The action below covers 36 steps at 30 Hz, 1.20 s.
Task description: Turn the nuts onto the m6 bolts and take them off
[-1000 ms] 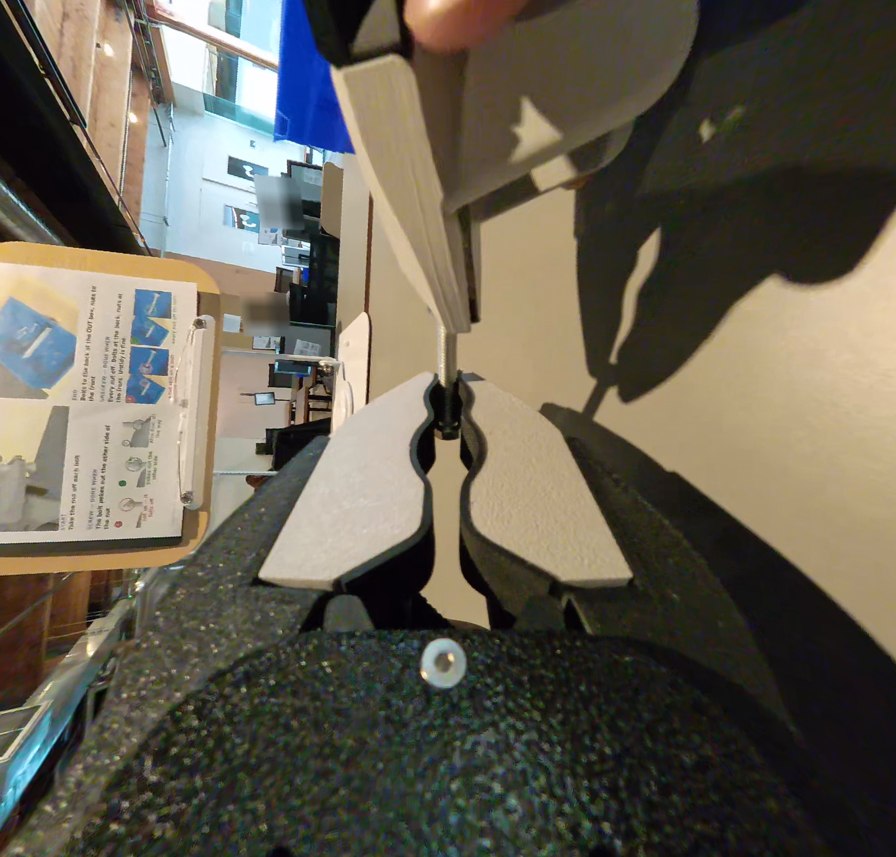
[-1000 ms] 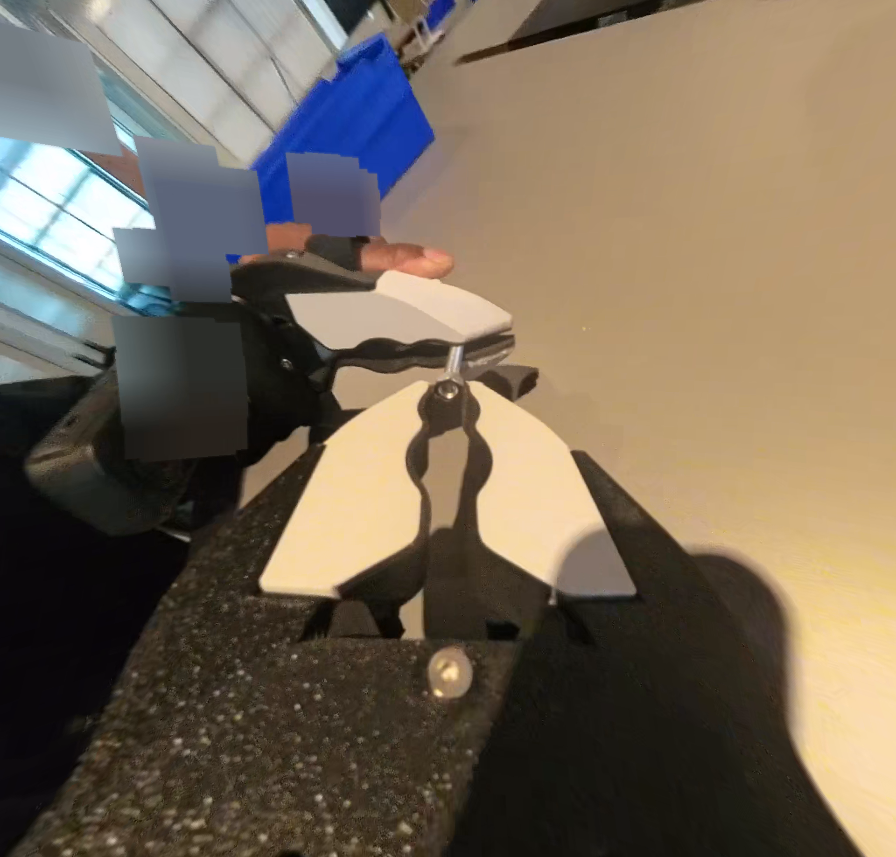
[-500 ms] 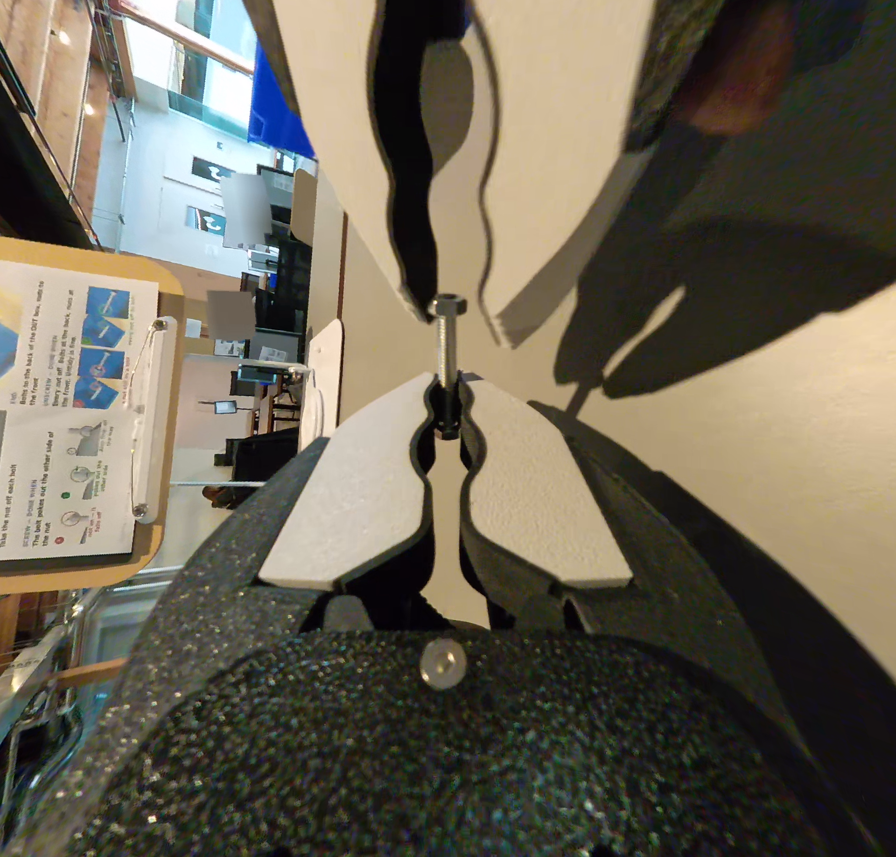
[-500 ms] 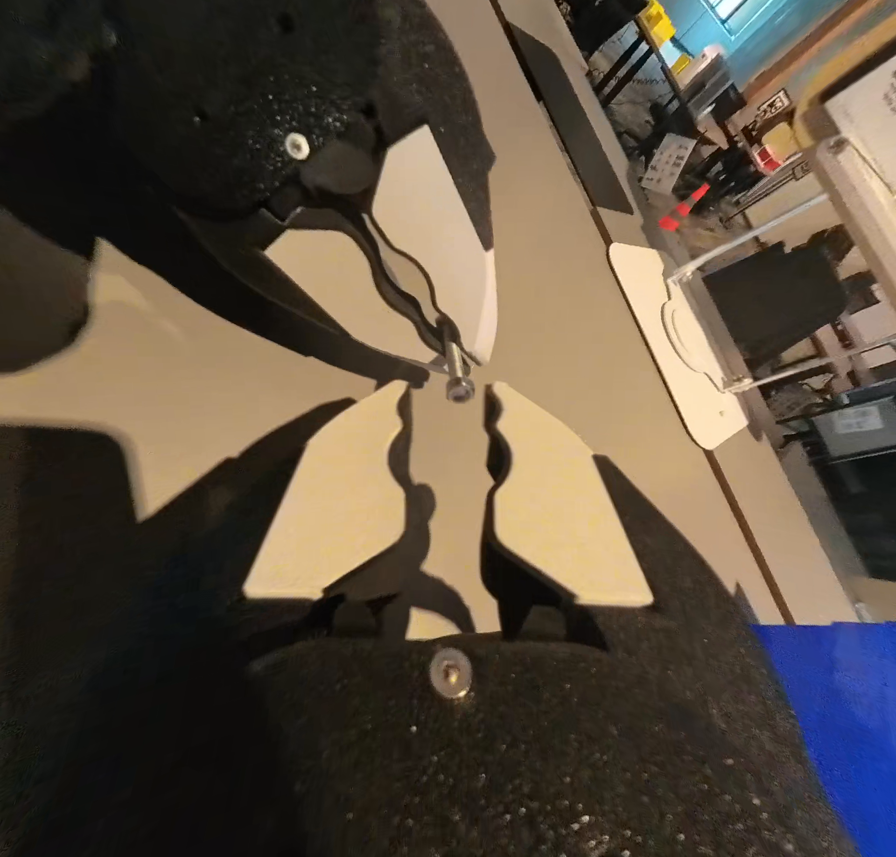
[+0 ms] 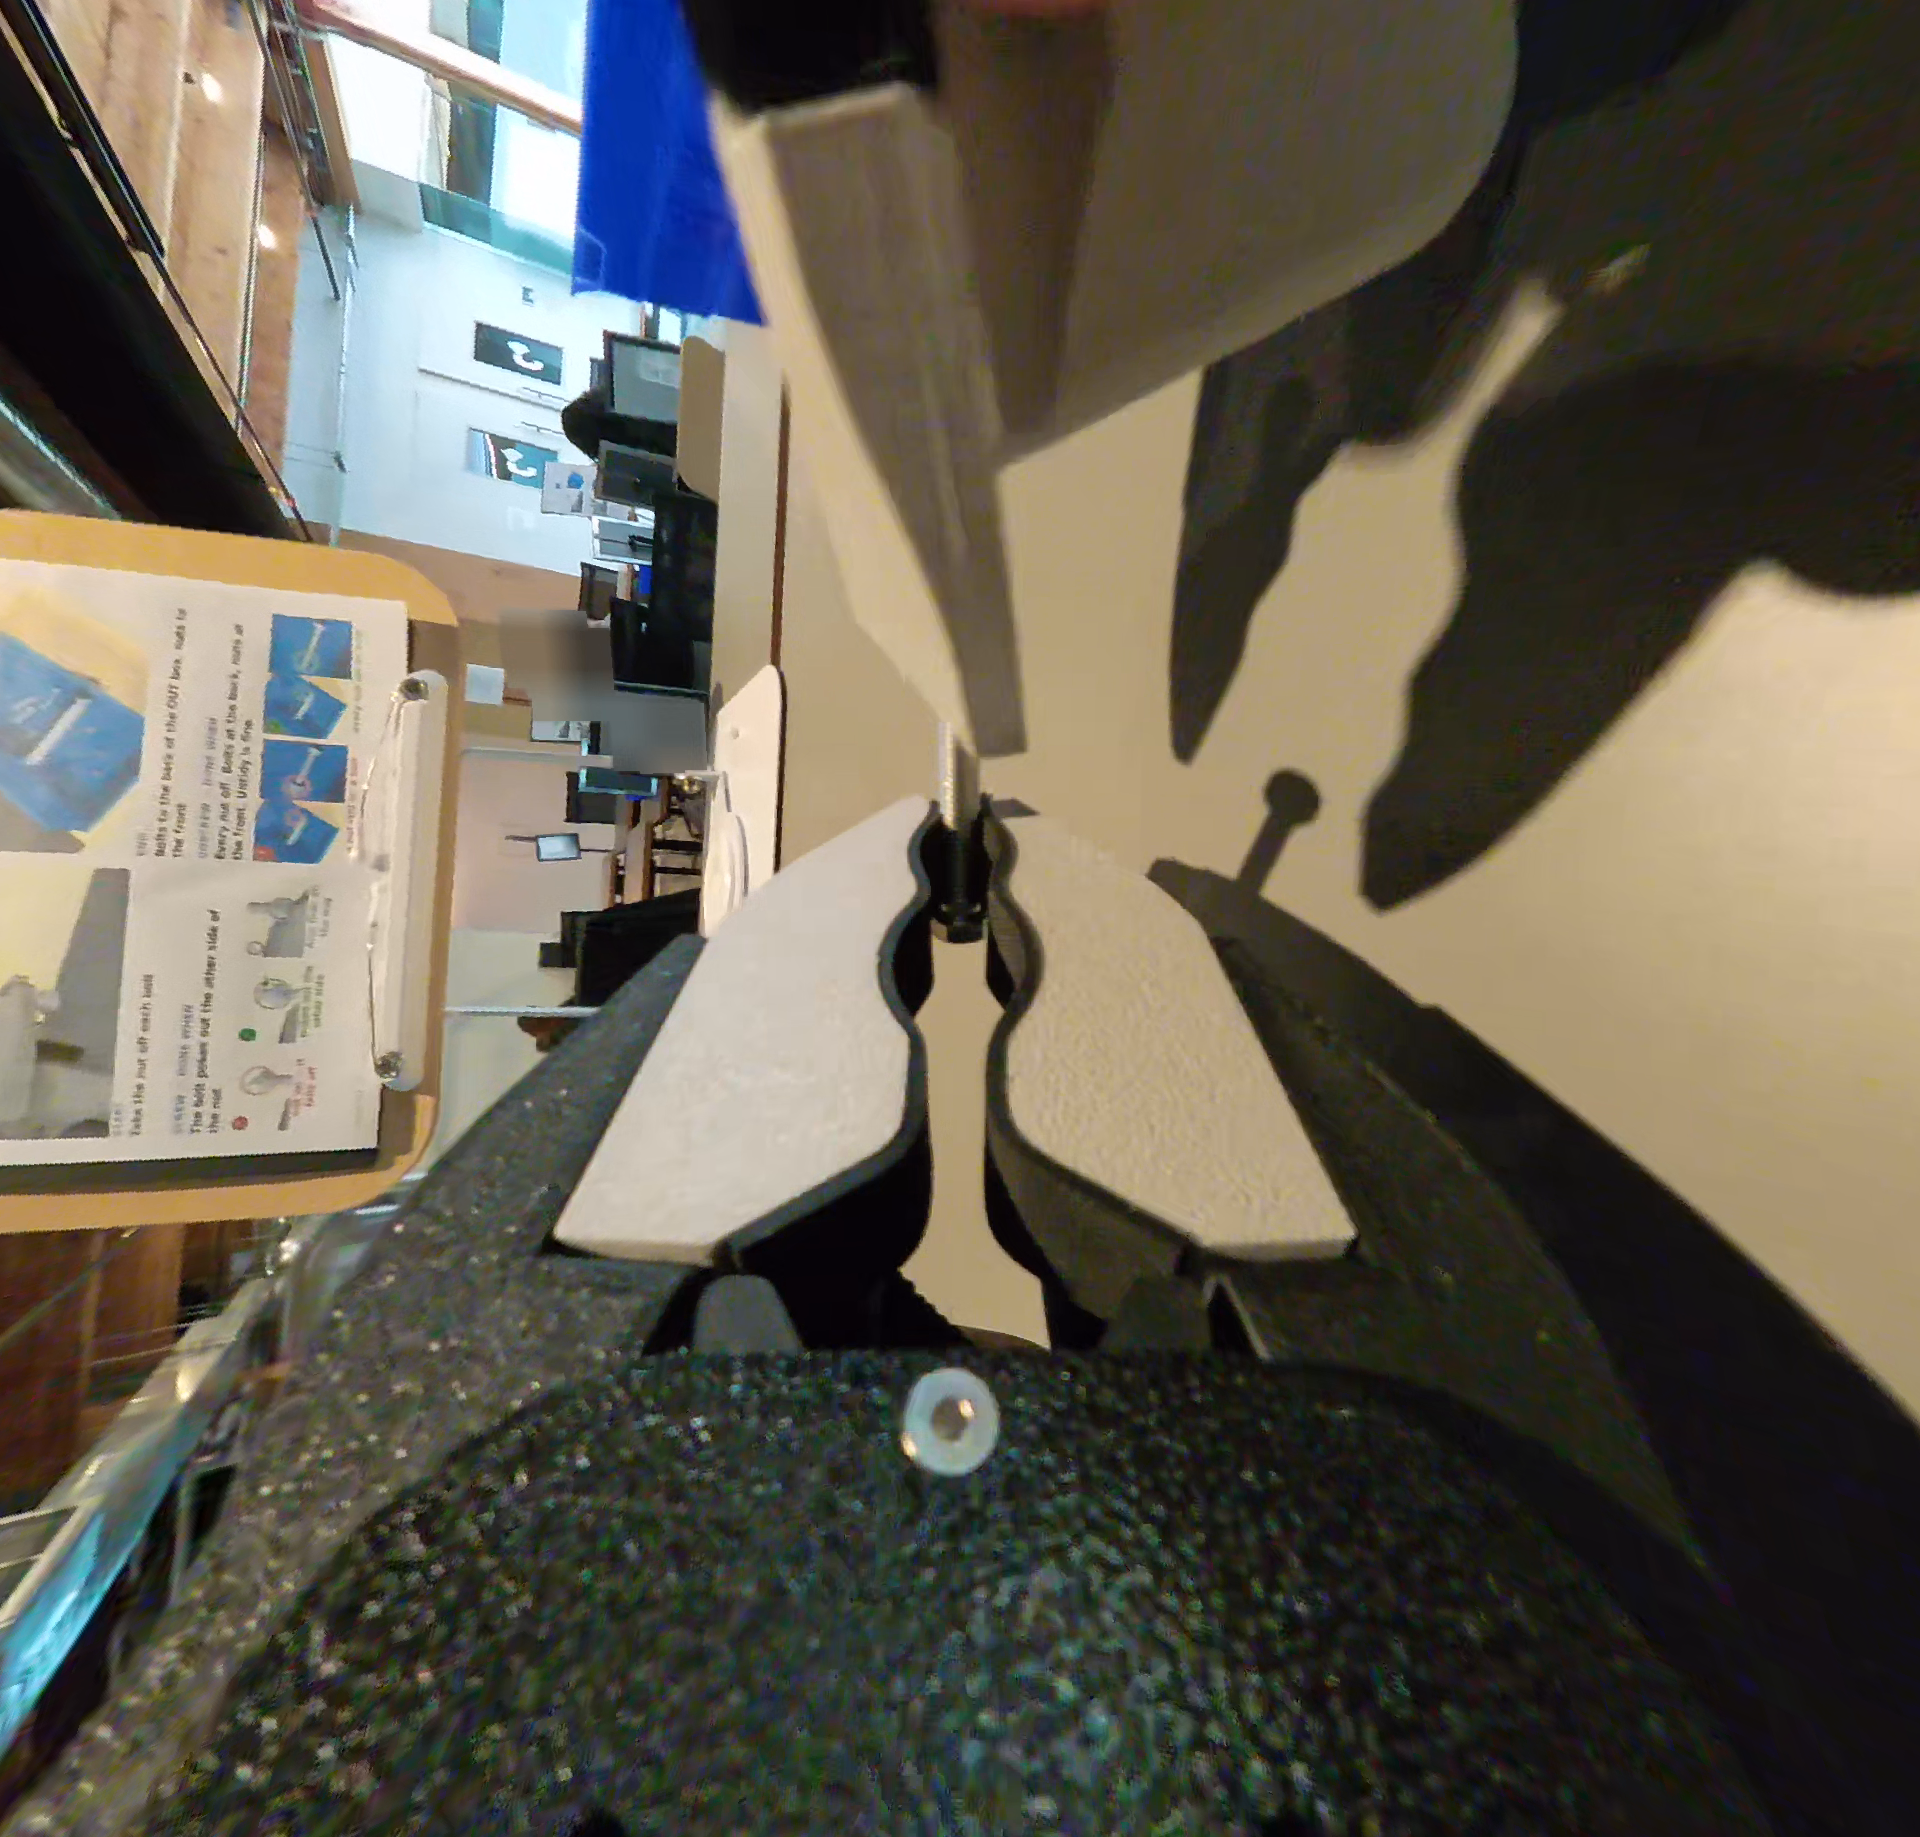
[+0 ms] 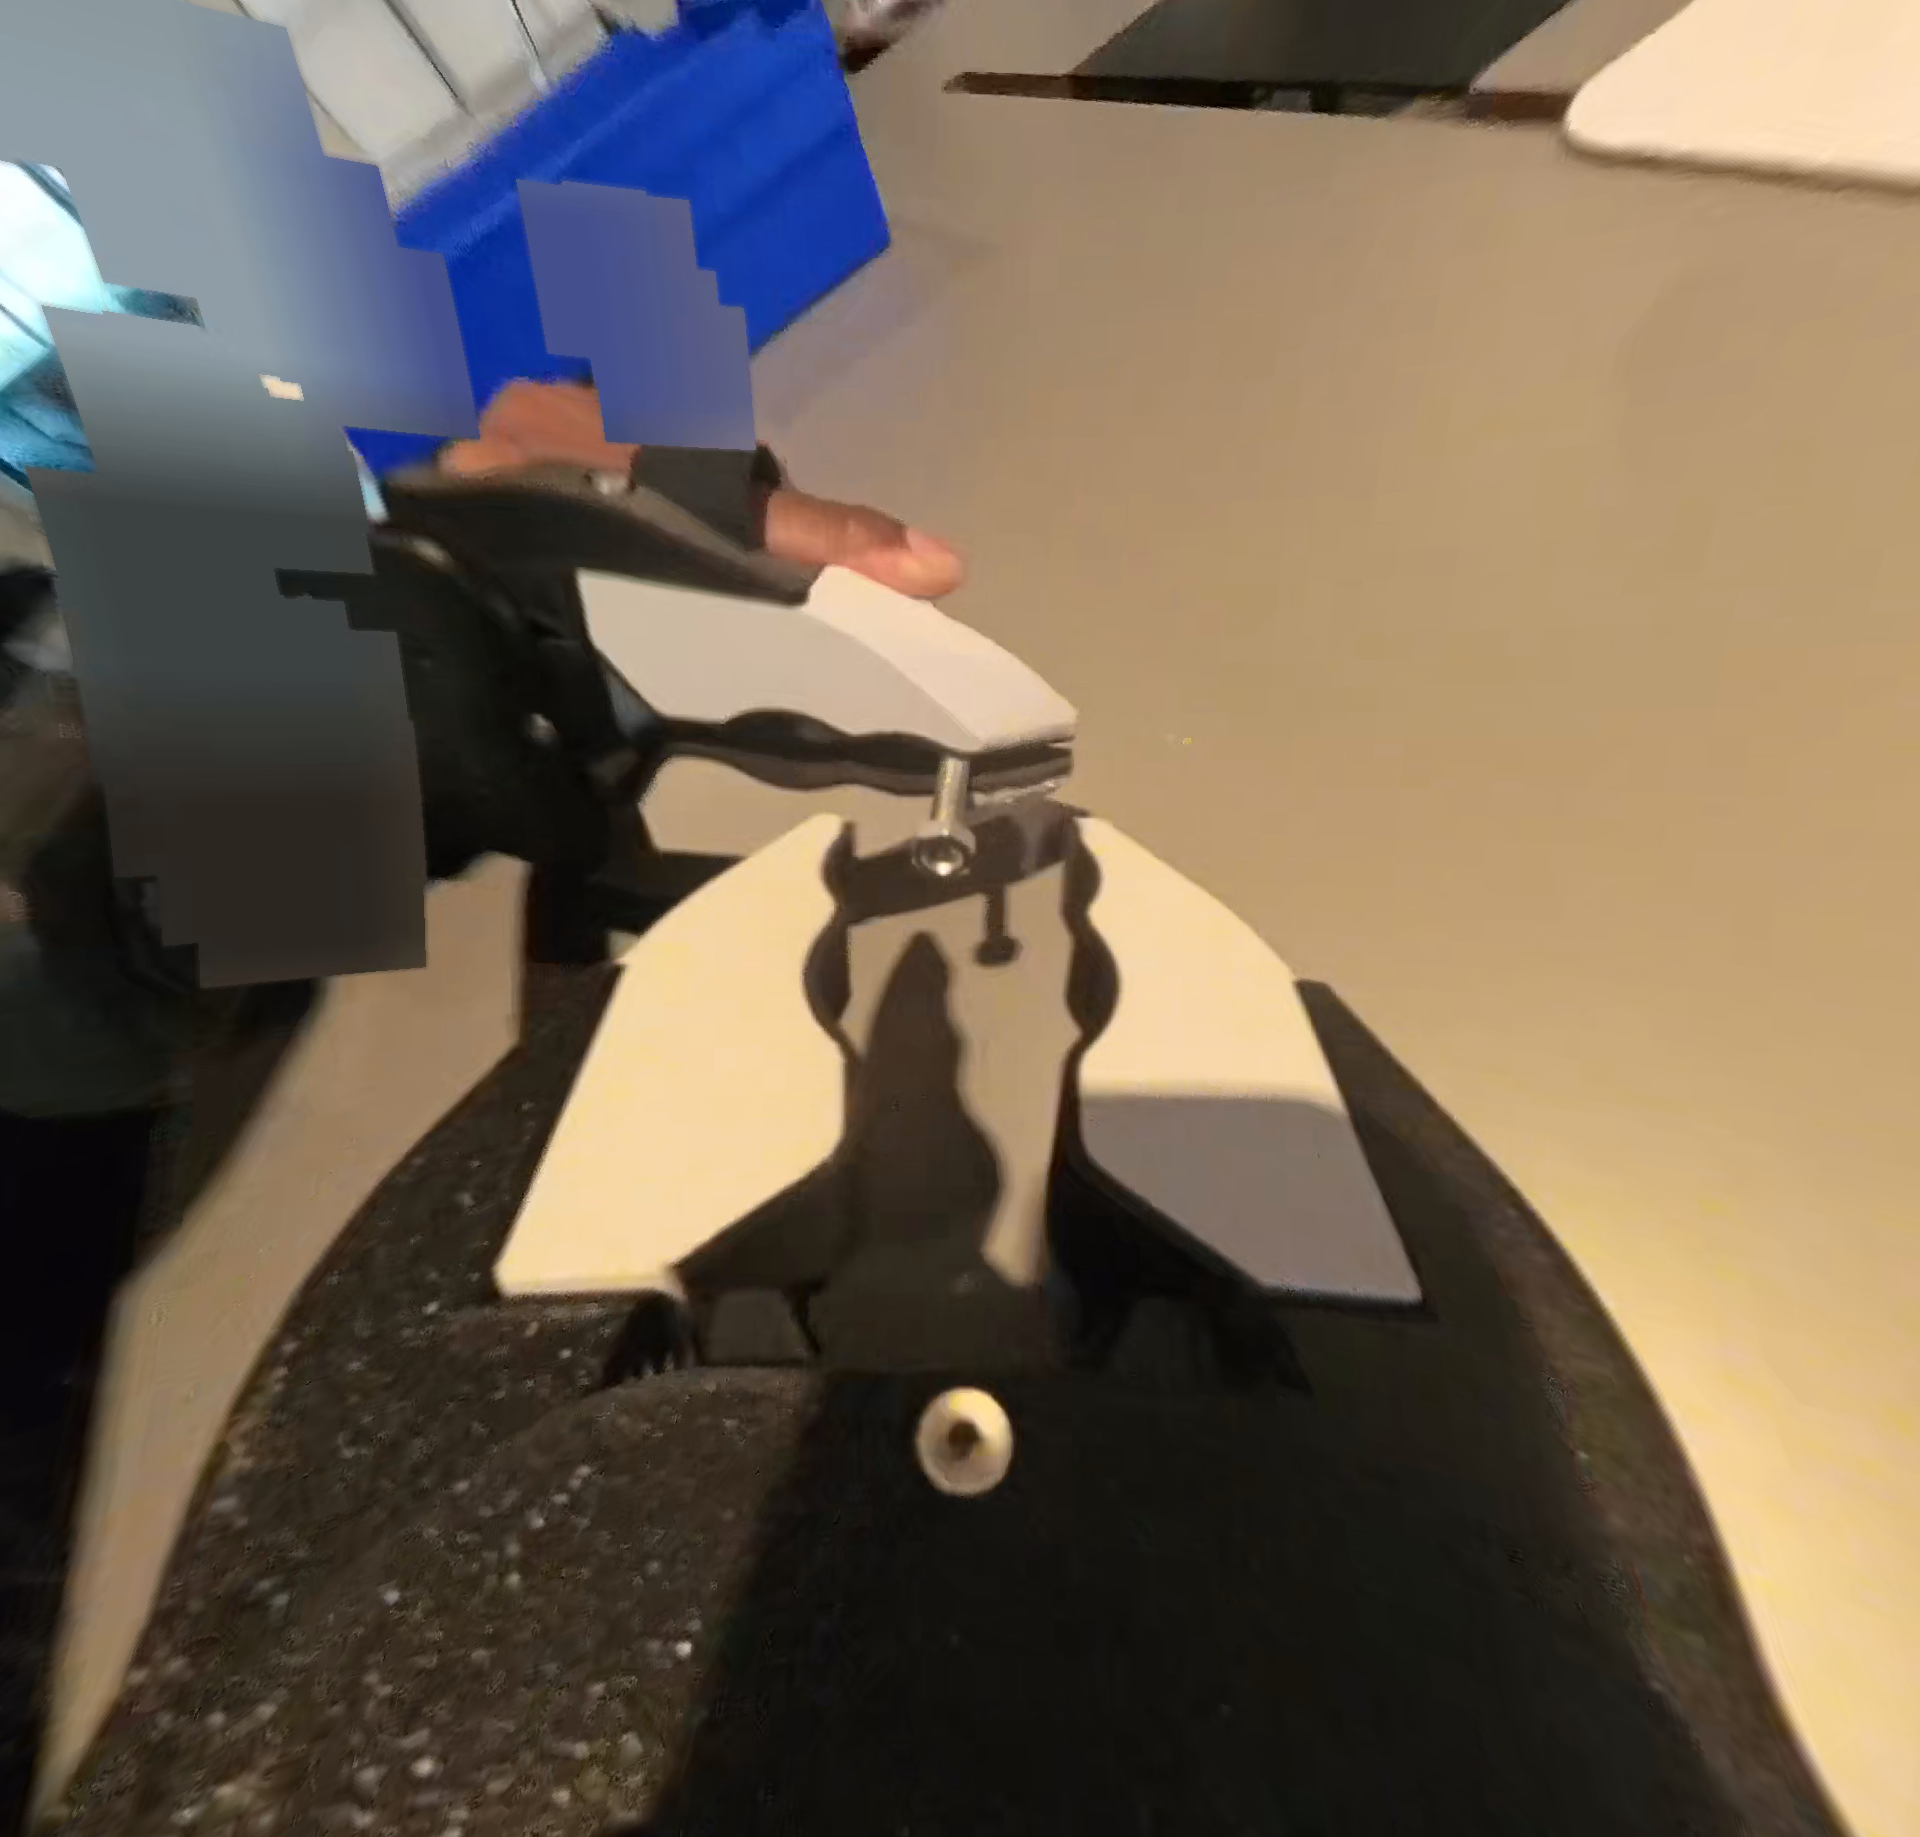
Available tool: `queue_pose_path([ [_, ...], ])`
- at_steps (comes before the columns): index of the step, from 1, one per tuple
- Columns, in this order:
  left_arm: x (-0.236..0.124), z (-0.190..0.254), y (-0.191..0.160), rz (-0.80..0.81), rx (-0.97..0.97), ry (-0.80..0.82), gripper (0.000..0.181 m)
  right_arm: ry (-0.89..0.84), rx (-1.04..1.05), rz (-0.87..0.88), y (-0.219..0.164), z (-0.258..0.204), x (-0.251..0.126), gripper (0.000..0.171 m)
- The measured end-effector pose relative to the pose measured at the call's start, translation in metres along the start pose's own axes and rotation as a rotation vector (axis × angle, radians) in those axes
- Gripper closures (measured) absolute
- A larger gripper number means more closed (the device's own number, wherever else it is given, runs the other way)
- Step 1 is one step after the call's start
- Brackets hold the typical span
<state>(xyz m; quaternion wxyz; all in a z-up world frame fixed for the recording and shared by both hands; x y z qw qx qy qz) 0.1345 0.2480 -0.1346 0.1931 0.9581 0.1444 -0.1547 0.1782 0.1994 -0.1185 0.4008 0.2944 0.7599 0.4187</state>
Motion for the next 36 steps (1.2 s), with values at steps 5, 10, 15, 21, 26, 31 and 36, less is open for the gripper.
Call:
queue_pose_path([
  [5, 0.0, -0.002, -0.004, 0.012, -0.056, -0.009, 0.176, -0.259, -0.659, -0.065, 0.006, -0.003, -0.007, 0.122],
  [10, 0.0, 0.001, -0.002, 0.02, -0.055, -0.03, 0.176, -0.33, -0.924, -0.101, -0.002, -0.013, -0.001, 0.129],
  [15, 0.0, 0.007, 0.004, 0.05, -0.049, -0.062, 0.176, -0.345, -1.005, -0.12, -0.008, -0.014, 0.003, 0.147],
  [21, 0.002, 0.006, 0.001, 0.013, 0.02, -0.023, 0.176, -0.274, -0.588, -0.117, -0.007, -0.01, 0.006, 0.16],
  [26, 0.003, 0.005, 0.003, 0.001, 0.016, -0.009, 0.176, 0.032, 0.195, 0.002, -0.007, -0.002, 0.004, 0.16],
  [31, 0.004, 0.002, 0.0, 0.003, -0.071, -0.003, 0.176, -0.062, -0.074, 0.012, 0.003, 0.005, -0.005, 0.126],
  [36, 0.005, 0.002, -0.002, 0.038, -0.15, -0.033, 0.176, -0.21, -0.577, -0.009, 0.009, -0.007, -0.011, 0.125],
])
Point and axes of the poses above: each gripper's, where its closed fingertips meet, x out along the fingers, y out of its top, z = x × y across the jaws, the point moved 4 cm from there along -x, back along the fingers, and after that the axes turned 3 degrees about z, right-handed, at the moved point
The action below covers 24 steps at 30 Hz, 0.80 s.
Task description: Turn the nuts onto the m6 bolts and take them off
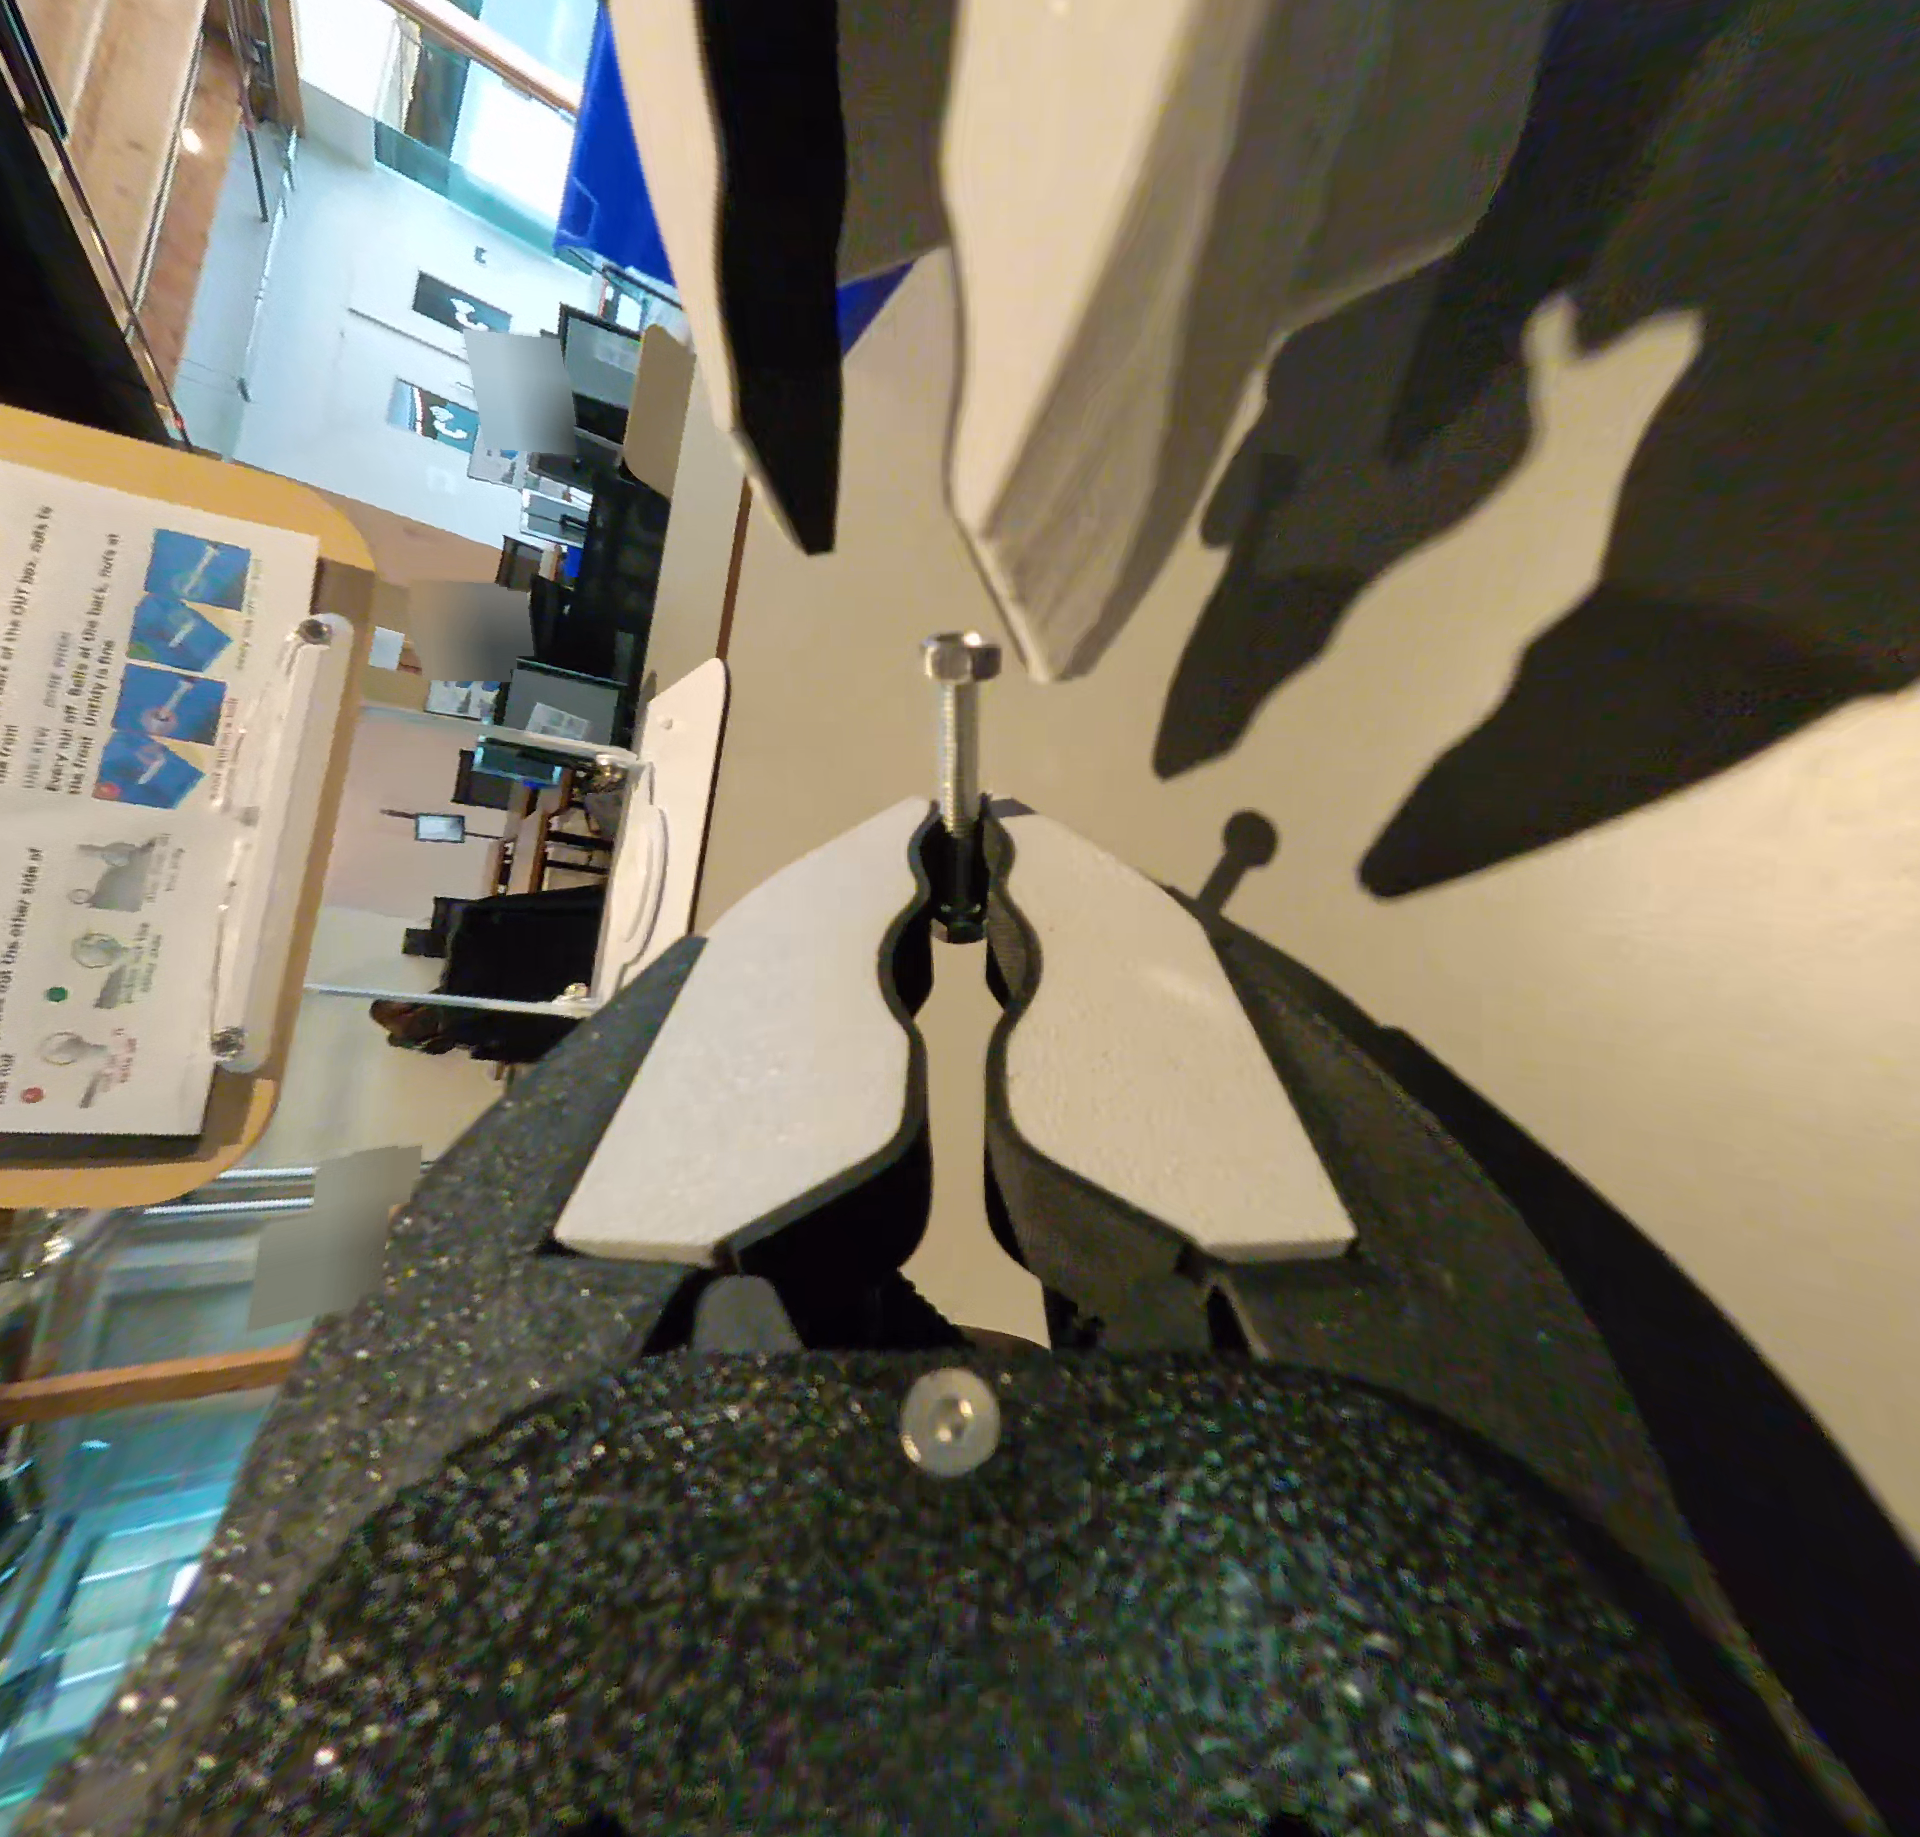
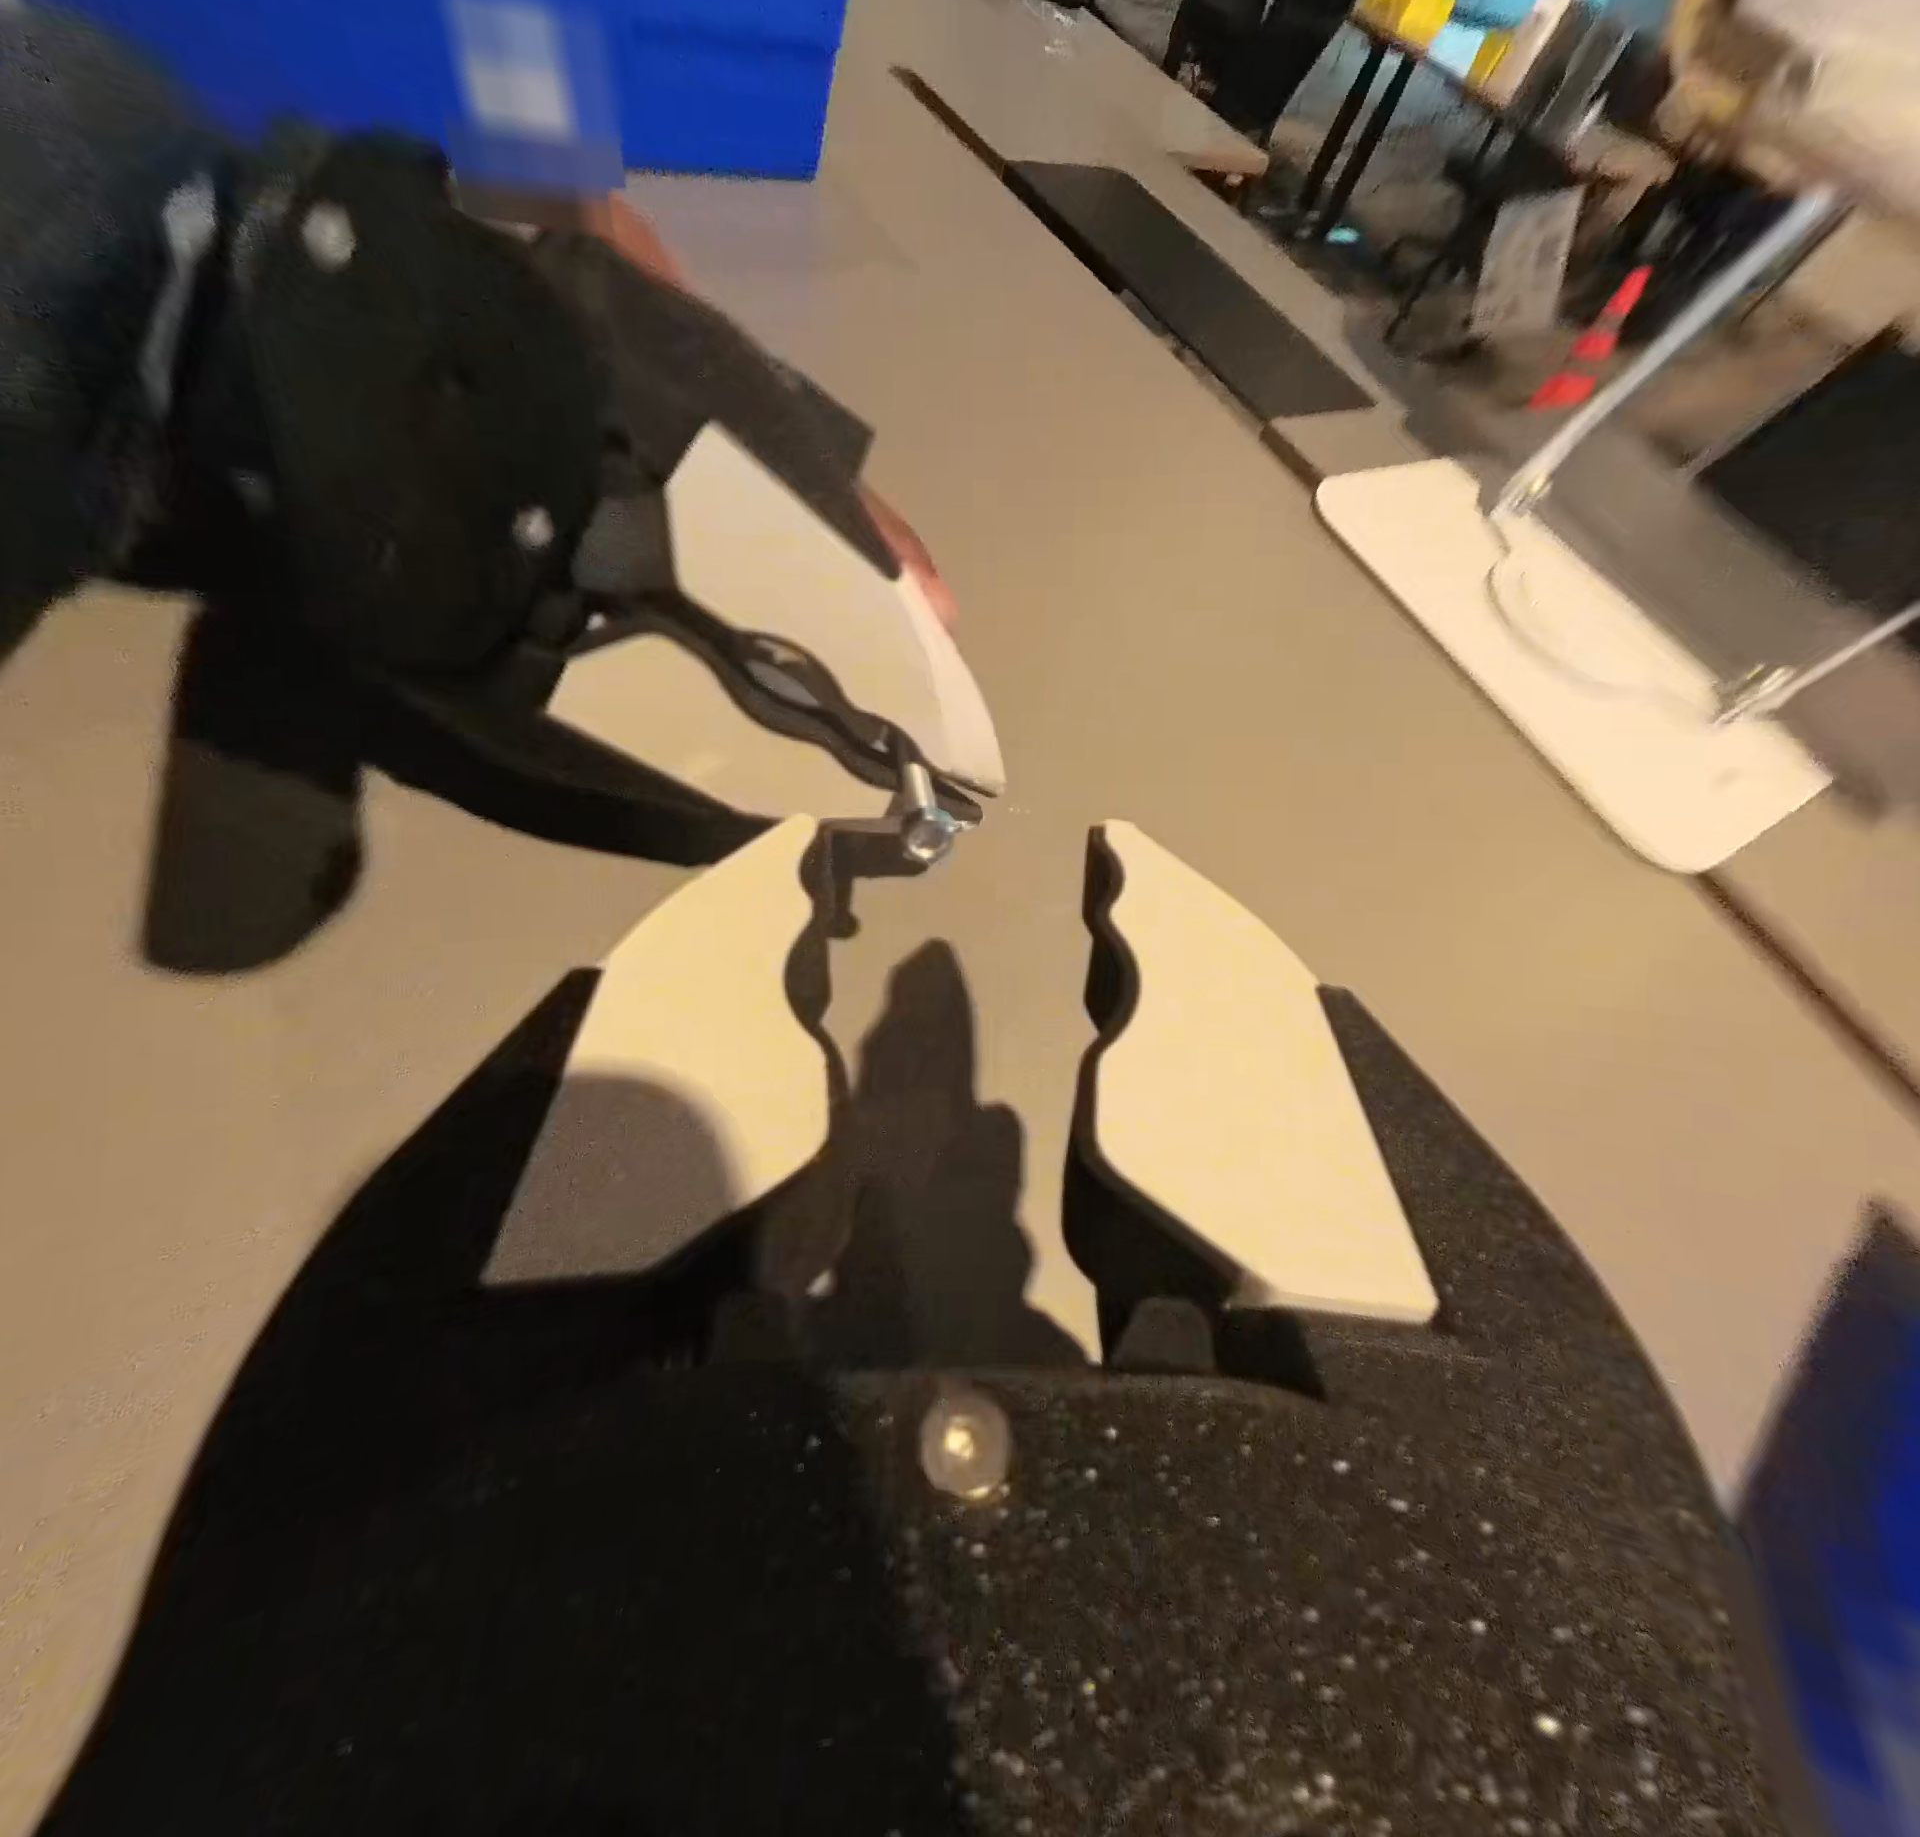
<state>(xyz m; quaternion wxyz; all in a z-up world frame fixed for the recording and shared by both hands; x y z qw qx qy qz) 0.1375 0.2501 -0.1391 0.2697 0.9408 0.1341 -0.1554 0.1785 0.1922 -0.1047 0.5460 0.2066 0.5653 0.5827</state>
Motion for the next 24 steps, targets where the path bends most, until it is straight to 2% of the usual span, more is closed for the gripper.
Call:
queue_pose_path([
  [3, -0.001, 0.001, 0.001, 0.01, -0.007, -0.011, 0.176, 0.006, -0.127, -0.036, -0.003, -0.012, 0.004, 0.132],
  [6, -0.001, 0.004, 0.003, 0.028, 0.0, -0.026, 0.177, -0.007, -0.139, -0.053, -0.005, -0.014, 0.007, 0.143],
  [9, -0.001, 0.006, 0.004, 0.02, 0.036, -0.025, 0.177, -0.021, -0.096, -0.068, -0.005, -0.012, 0.008, 0.16],
  [11, 0.0, 0.004, 0.002, -0.008, 0.072, -0.007, 0.176, -0.01, 0.065, -0.091, -0.007, -0.01, 0.01, 0.161],
  [13, 0.0, 0.003, 0.0, -0.041, 0.132, 0.018, 0.176, 0.041, 0.412, -0.09, -0.008, -0.008, 0.012, 0.161],
  [15, -0.001, -0.001, 0.0, -0.06, 0.181, 0.056, 0.177, 0.155, 0.776, -0.01, -0.008, -0.007, 0.013, 0.161],
  [17, -0.002, -0.004, 0.003, -0.052, 0.146, 0.071, 0.176, 0.24, 0.969, 0.098, -0.007, -0.002, 0.011, 0.161],
  [18, -0.002, -0.004, 0.002, -0.046, 0.115, 0.063, 0.177, 0.263, 0.974, 0.141, -0.004, 0.0, 0.009, 0.156],
  [20, -0.001, -0.004, -0.002, -0.047, 0.075, 0.047, 0.177, 0.256, 0.829, 0.154, 0.002, 0.003, 0.007, 0.143],
  [22, -0.001, -0.006, -0.007, -0.045, 0.047, 0.04, 0.177, 0.181, 0.574, 0.114, 0.004, 0.006, 0.006, 0.131],
  [24, -0.001, -0.008, -0.01, -0.033, 0.013, 0.034, 0.176, 0.102, 0.315, 0.076, 0.005, 0.003, 0.005, 0.13],
])
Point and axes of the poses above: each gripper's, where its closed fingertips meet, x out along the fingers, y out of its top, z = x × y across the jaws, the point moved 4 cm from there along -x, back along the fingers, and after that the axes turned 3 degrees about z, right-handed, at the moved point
